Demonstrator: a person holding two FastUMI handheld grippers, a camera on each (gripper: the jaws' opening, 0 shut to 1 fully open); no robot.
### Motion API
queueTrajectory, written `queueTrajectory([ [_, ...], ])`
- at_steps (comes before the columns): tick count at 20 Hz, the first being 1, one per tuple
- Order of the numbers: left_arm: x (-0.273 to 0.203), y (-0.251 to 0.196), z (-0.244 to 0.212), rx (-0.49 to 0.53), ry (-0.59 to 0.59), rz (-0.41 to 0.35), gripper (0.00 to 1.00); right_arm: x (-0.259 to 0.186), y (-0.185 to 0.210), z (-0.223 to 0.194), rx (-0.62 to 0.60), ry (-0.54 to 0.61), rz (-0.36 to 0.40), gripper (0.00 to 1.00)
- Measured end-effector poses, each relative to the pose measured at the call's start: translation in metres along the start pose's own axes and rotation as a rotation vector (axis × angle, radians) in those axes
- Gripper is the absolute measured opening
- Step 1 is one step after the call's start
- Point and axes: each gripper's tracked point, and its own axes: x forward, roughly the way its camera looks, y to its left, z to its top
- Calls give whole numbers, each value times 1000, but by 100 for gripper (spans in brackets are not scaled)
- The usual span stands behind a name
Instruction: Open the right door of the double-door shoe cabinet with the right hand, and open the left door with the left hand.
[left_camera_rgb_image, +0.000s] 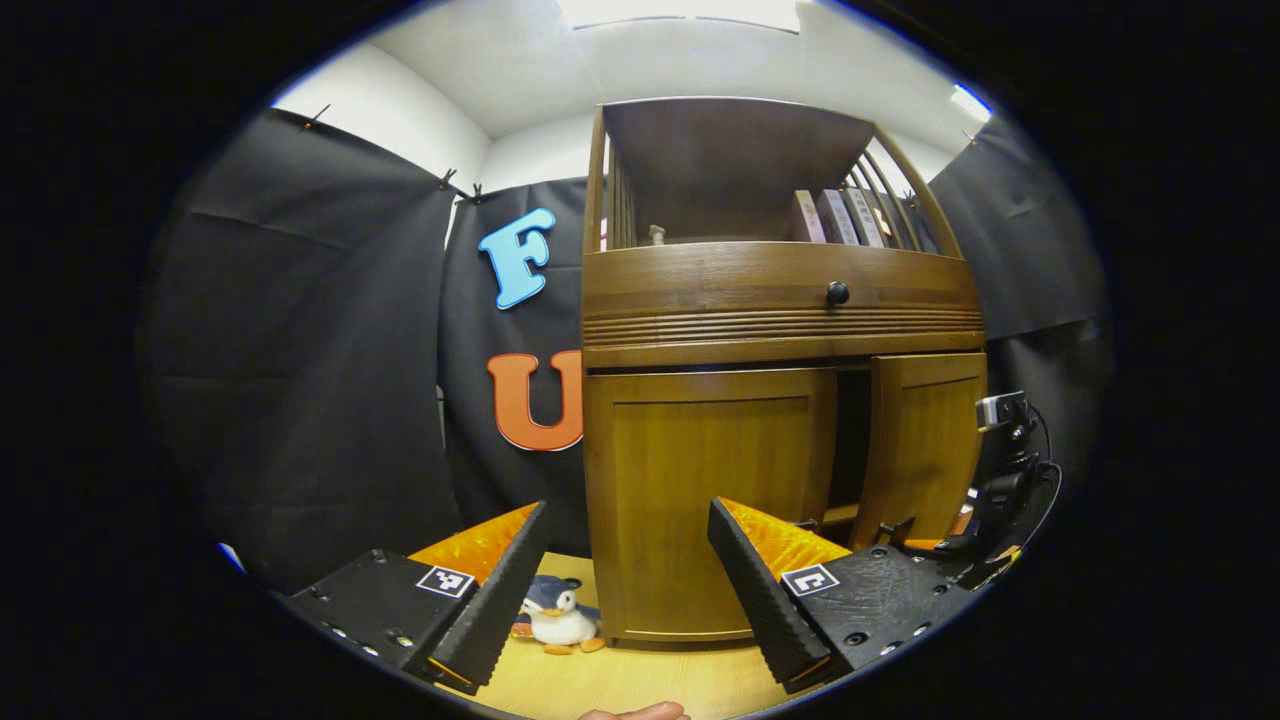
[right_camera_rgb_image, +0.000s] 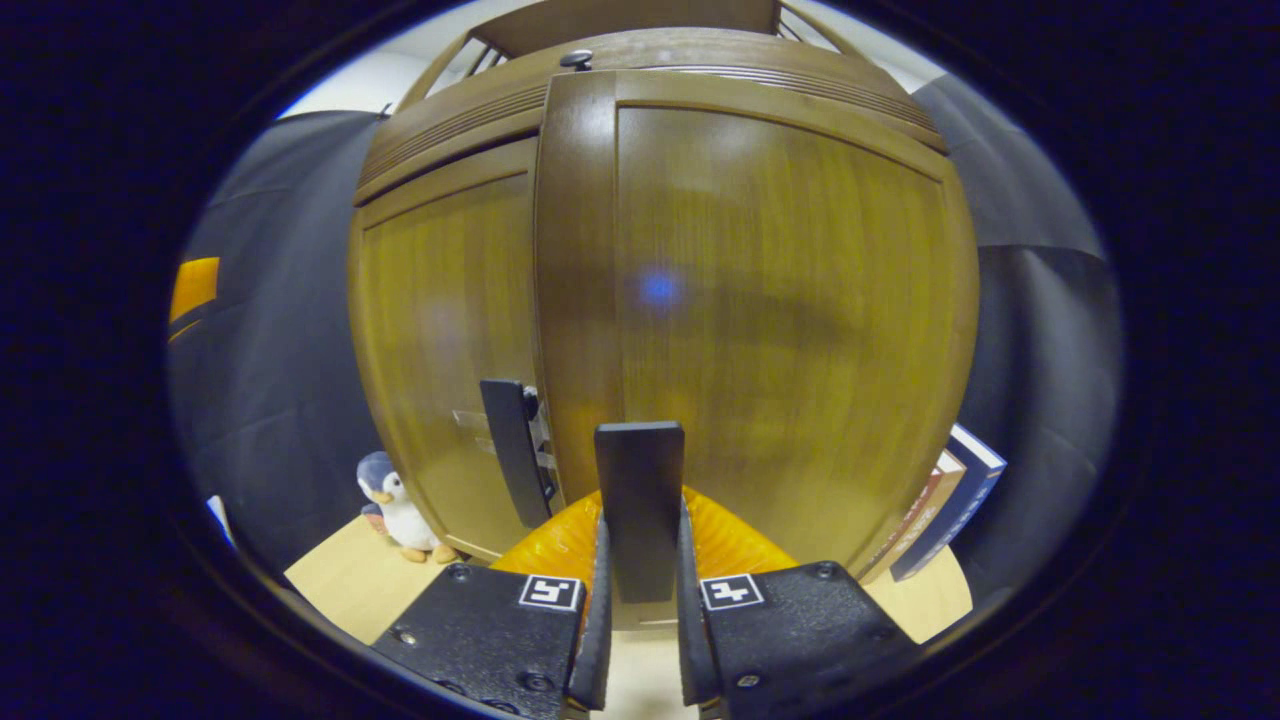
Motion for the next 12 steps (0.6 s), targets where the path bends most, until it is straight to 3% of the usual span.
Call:
queueTrajectory([
  [9,-2,-33,5,4,-7,-89,95,-47,-15,-13,40,27,-14,30],
  [10,-3,-36,4,4,-5,-97,100,-50,-16,-15,43,25,-19,30],
  [12,-3,-42,4,1,2,-112,95,-60,-22,-18,39,21,-26,29],
])
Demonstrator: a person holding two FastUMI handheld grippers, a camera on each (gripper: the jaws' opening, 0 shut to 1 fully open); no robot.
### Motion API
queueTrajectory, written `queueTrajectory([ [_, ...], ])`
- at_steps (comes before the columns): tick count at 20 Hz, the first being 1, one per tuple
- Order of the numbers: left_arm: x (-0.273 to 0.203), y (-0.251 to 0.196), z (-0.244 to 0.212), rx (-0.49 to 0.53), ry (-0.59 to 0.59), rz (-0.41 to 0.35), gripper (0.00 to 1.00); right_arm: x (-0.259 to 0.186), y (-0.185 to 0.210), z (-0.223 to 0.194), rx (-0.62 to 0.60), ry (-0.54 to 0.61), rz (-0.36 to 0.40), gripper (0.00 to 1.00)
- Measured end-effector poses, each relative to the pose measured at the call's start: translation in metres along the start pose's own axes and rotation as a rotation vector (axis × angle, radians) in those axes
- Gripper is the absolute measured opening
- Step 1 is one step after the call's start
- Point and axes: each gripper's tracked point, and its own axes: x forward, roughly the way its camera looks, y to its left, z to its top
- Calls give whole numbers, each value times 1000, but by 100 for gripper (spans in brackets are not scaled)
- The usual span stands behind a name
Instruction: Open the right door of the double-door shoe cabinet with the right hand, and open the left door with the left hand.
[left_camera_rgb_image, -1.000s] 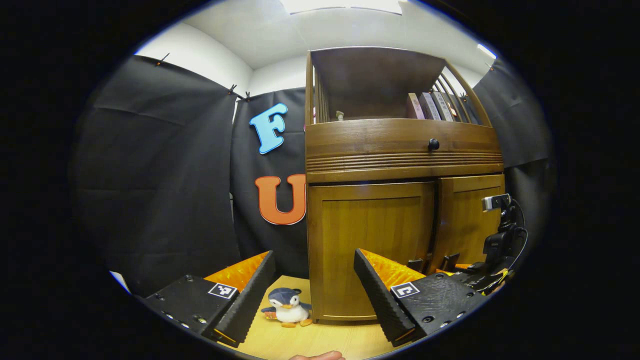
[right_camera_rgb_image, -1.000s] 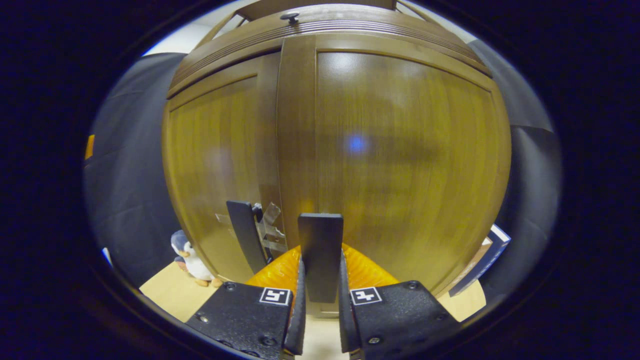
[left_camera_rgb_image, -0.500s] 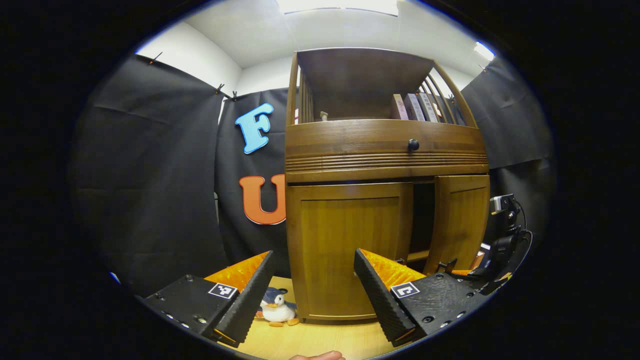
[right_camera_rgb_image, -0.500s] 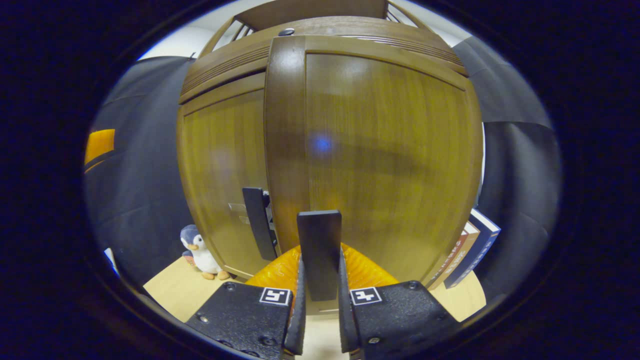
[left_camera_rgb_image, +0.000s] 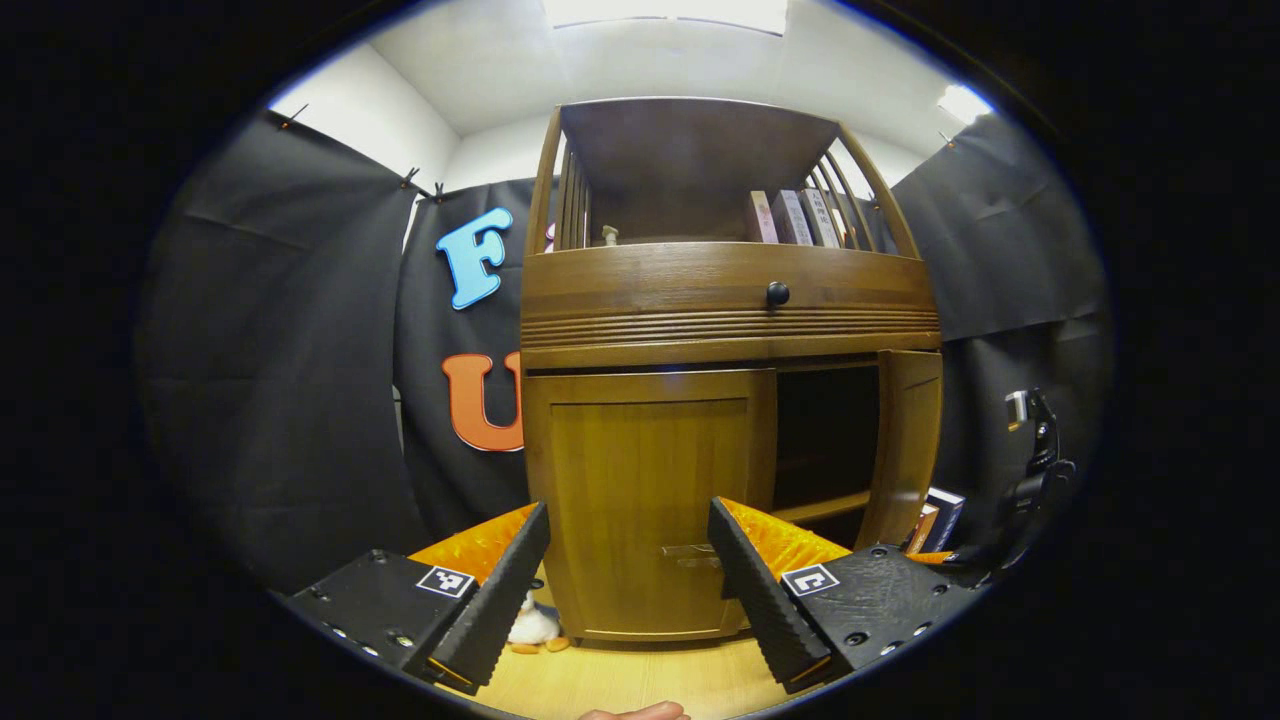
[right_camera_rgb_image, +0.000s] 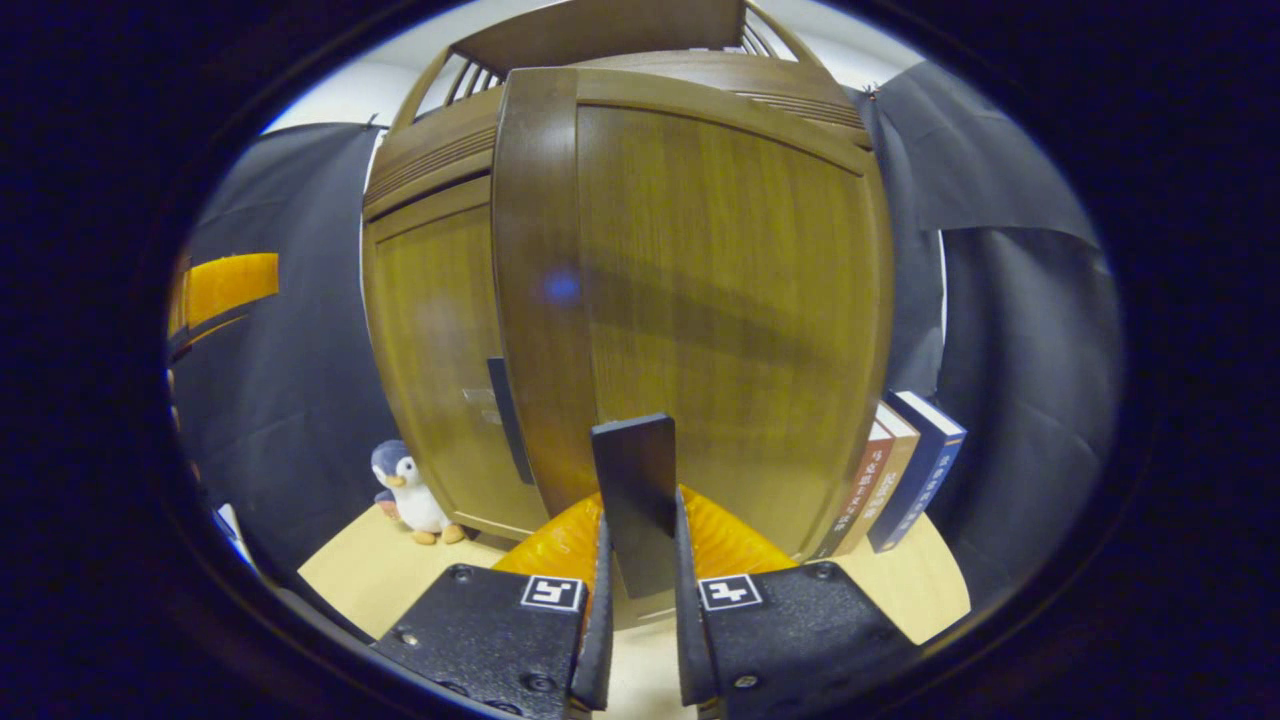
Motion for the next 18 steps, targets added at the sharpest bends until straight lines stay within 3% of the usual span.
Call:
queueTrajectory([
  [4,2,-11,2,-1,-1,-30,96,-16,-12,-4,11,-1,-17,27],
  [5,3,-16,3,-1,-1,-41,100,-21,-15,-5,11,0,-25,27],
  [6,3,-20,2,-1,3,-51,95,-26,-19,-7,13,-1,-35,27],
  [9,6,-31,2,-3,5,-80,100,-41,-33,-11,17,-4,-71,26],
  [10,7,-34,3,-4,6,-88,95,-46,-37,-12,19,-4,-83,25],
  [12,10,-44,-1,-11,18,-109,100,-55,-47,-14,26,-8,-105,24],
  [17,16,-76,-13,-35,63,-183,96,-74,-73,-18,36,-13,-162,22],
  [18,17,-80,-17,-35,74,-193,100,-78,-79,-19,45,-15,-179,20],
])
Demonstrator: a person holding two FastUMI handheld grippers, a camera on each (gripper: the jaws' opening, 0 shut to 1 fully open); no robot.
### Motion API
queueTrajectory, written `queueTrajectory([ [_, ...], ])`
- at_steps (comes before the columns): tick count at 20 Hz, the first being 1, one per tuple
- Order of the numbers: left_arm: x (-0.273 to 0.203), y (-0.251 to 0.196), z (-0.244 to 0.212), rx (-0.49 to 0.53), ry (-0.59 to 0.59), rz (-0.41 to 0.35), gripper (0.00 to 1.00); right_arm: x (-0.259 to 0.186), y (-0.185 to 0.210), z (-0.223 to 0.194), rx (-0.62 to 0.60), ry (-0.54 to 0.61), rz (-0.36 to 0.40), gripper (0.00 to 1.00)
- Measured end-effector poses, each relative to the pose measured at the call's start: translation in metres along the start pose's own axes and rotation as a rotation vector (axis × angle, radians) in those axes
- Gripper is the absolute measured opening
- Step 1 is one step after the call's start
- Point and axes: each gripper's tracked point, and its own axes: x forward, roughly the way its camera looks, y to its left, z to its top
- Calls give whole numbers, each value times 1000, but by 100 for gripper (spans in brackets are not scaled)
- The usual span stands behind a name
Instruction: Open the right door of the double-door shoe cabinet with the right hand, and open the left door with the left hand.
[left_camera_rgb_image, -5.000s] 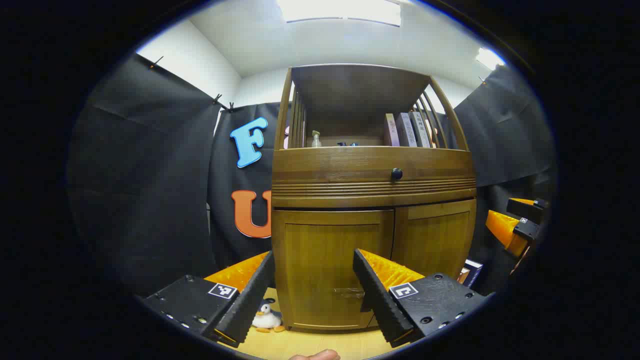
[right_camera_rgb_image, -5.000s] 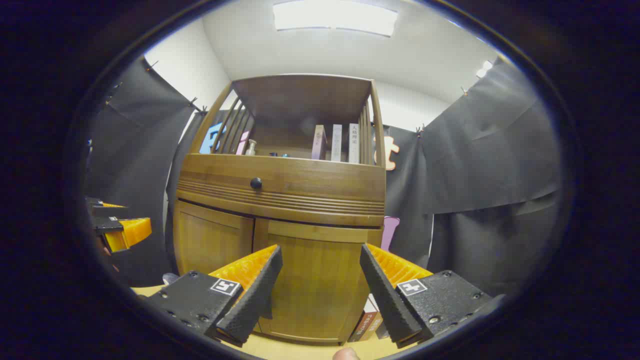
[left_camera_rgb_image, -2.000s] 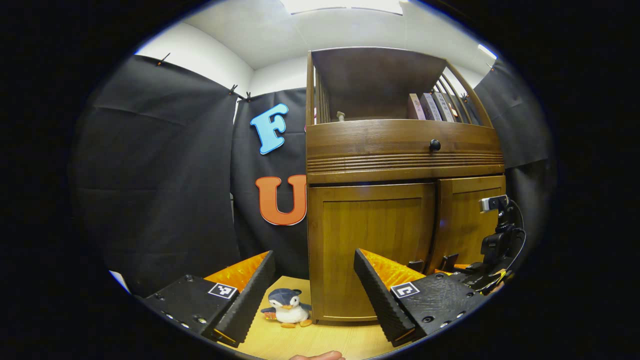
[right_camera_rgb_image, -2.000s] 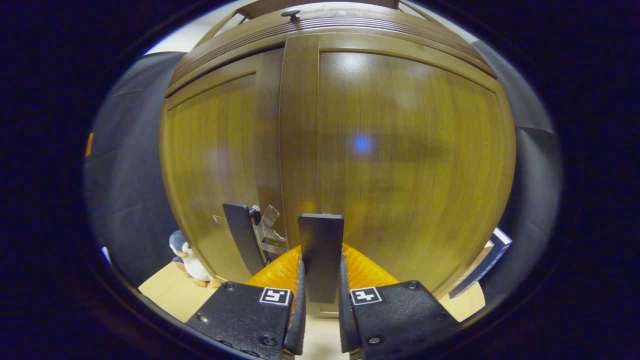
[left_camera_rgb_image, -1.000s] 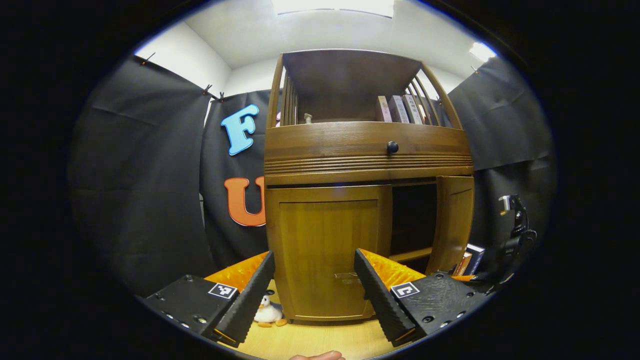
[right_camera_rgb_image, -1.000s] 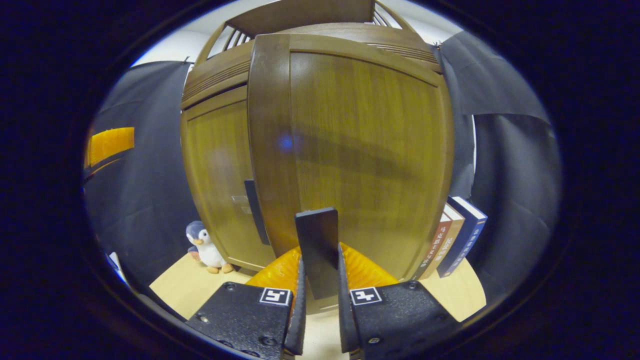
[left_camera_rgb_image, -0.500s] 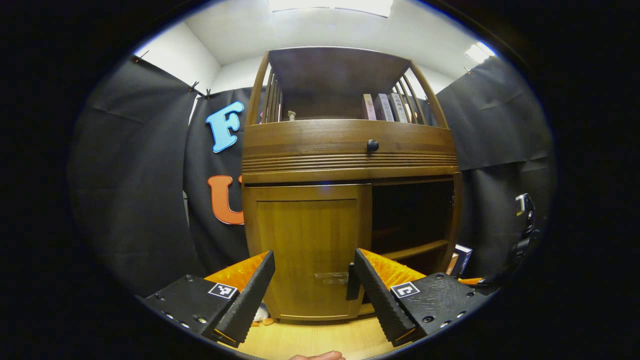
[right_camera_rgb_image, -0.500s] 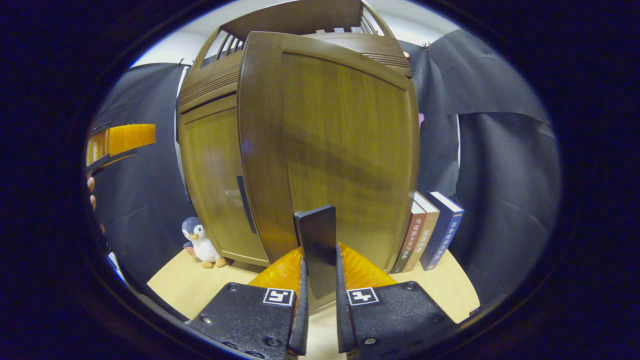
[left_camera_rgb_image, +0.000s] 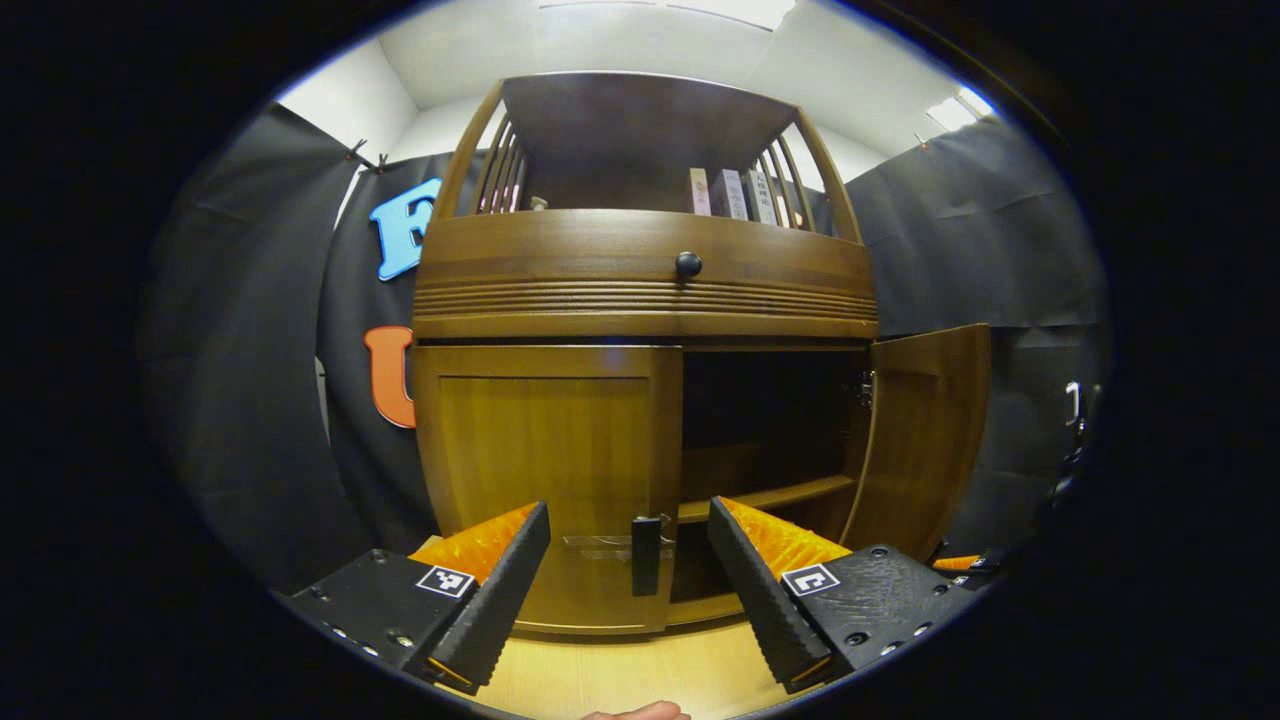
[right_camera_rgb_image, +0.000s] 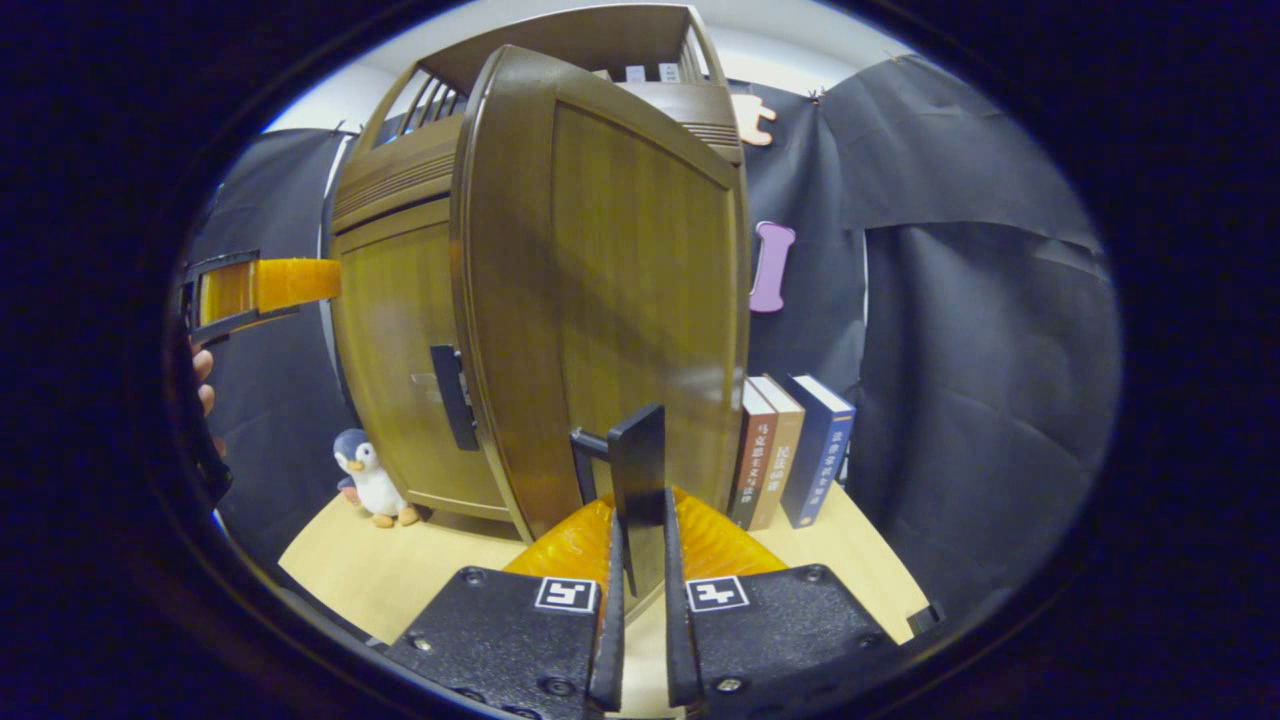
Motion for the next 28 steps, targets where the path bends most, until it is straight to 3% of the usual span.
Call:
queueTrajectory([
  [2,5,-9,-5,-2,21,-11,96,-5,-11,0,19,-4,-43,17],
  [12,35,-36,-43,-12,112,-69,96,-21,-62,-1,70,6,-139,7],
  [18,67,-23,-78,-9,177,-17,96,-35,-85,1,84,-7,-177,7],
  [19,74,-20,-83,-8,179,-8,100,-36,-90,1,81,-9,-188,7],
  [20,80,-19,-88,-2,172,-8,96,-38,-95,1,82,-12,-200,6],
  [25,105,-14,-100,11,159,-1,95,-53,-118,1,117,-27,-257,0],
  [28,121,-18,-109,5,163,-20,94,-65,-138,-2,165,-46,-315,4],
])
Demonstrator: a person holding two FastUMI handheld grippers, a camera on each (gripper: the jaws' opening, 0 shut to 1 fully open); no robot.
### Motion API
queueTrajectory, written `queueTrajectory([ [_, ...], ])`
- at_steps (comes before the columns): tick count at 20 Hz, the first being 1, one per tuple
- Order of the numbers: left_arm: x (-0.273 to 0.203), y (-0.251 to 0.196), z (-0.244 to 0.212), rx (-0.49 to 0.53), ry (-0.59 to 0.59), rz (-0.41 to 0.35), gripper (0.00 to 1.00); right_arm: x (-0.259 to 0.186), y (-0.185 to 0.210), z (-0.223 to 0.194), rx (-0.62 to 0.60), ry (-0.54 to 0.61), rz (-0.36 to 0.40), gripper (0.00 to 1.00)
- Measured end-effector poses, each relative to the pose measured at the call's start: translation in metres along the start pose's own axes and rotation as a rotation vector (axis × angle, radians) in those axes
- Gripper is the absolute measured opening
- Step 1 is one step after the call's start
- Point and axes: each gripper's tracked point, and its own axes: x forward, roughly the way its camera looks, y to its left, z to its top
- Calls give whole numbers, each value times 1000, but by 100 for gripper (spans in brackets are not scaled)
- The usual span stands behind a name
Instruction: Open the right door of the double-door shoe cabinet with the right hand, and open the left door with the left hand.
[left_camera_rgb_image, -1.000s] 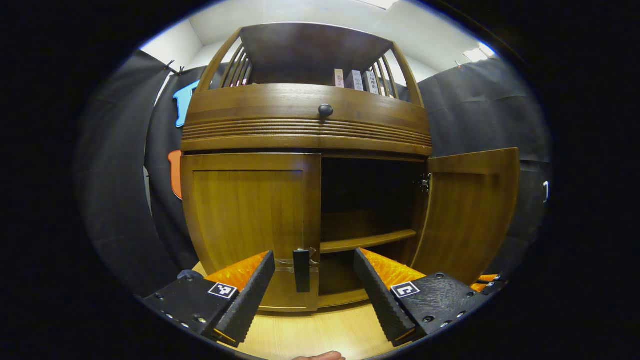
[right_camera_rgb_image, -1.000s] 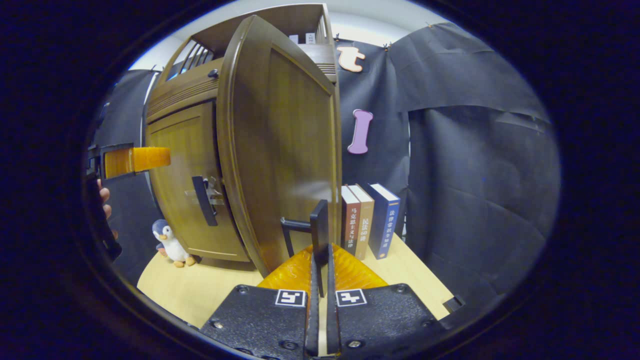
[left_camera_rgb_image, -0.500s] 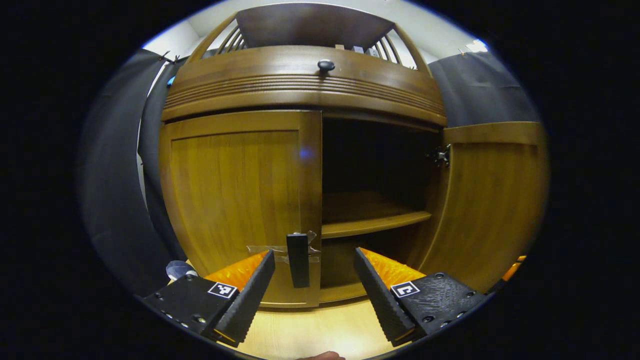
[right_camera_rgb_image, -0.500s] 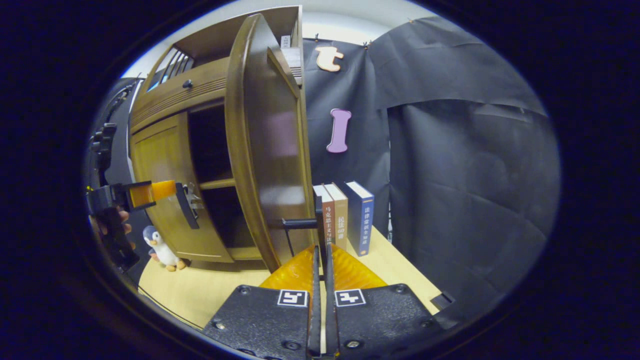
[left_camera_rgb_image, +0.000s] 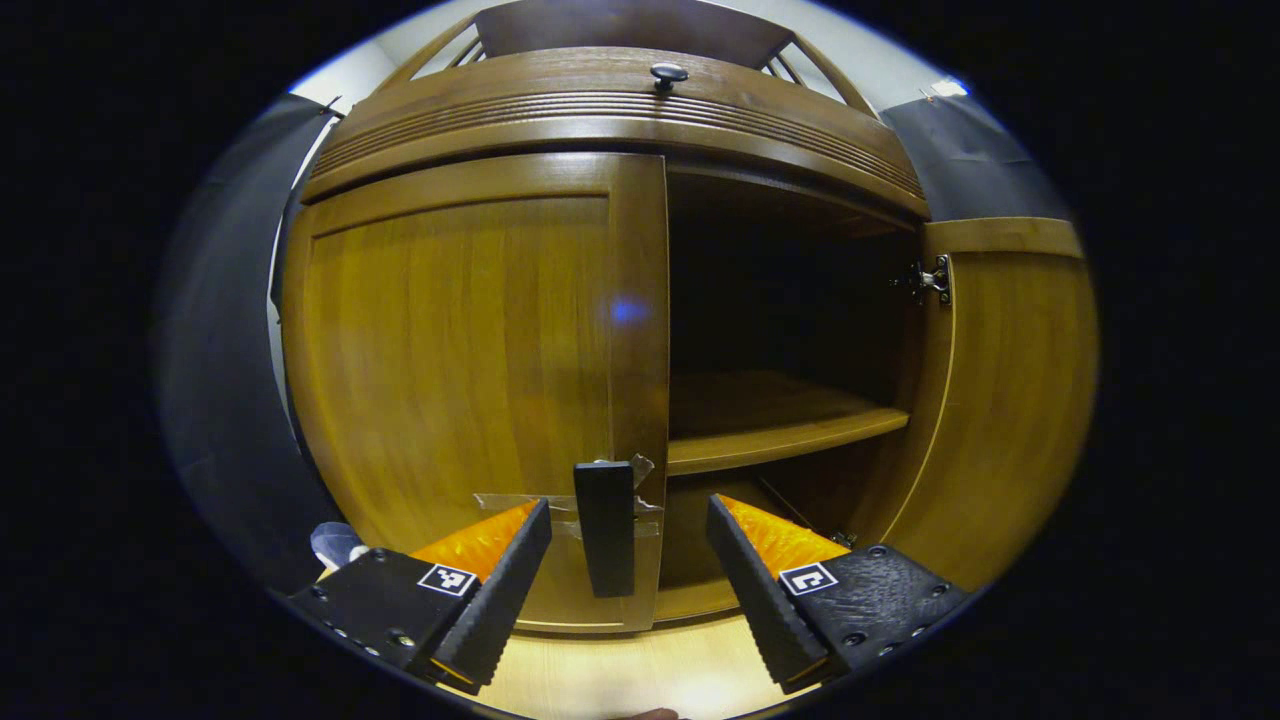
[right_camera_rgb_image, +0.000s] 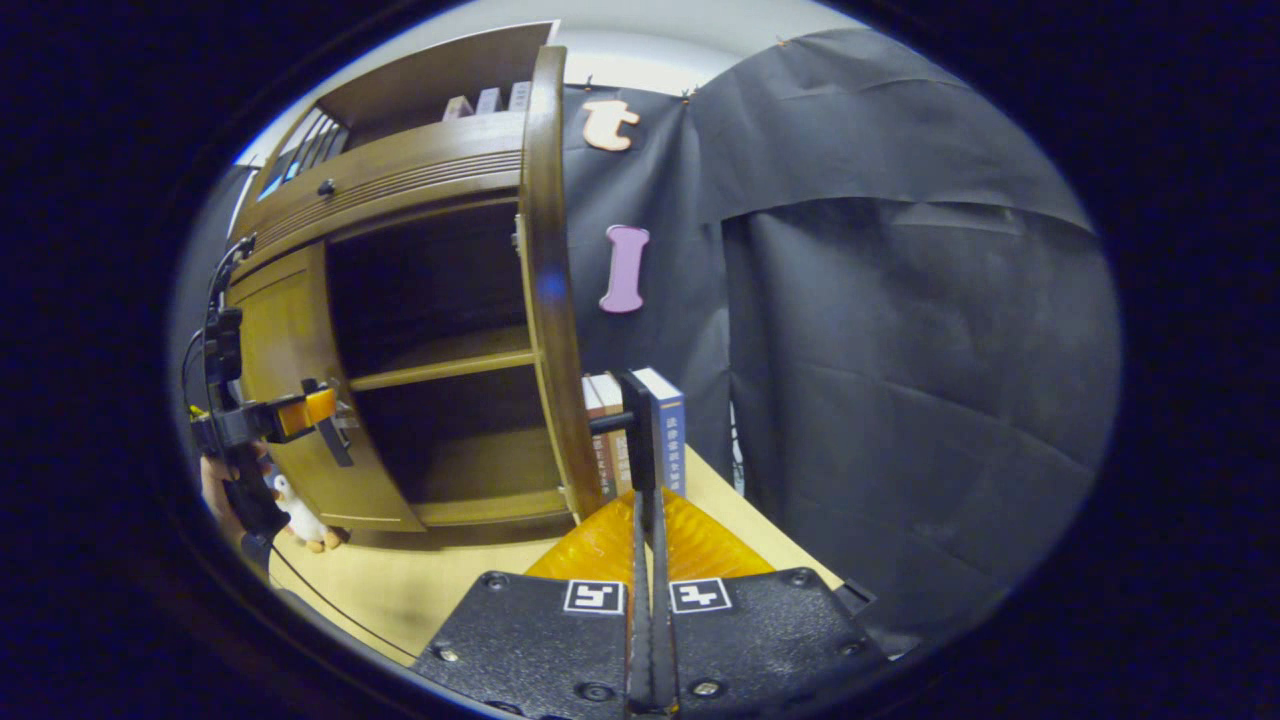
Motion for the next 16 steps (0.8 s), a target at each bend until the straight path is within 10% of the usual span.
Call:
queueTrajectory([
  [1,3,3,-4,3,11,9,81,-4,-5,3,33,-10,-2,4],
  [10,32,14,-22,11,38,11,79,-27,26,20,-23,-98,93,4],
  [14,36,17,-15,26,-1,10,33,-21,34,14,-27,-78,119,4],
  [15,36,16,-16,25,2,11,47,-22,36,13,-25,-73,127,4],
  [16,35,15,-15,29,-2,1,29,-21,39,13,-25,-70,131,4],
])
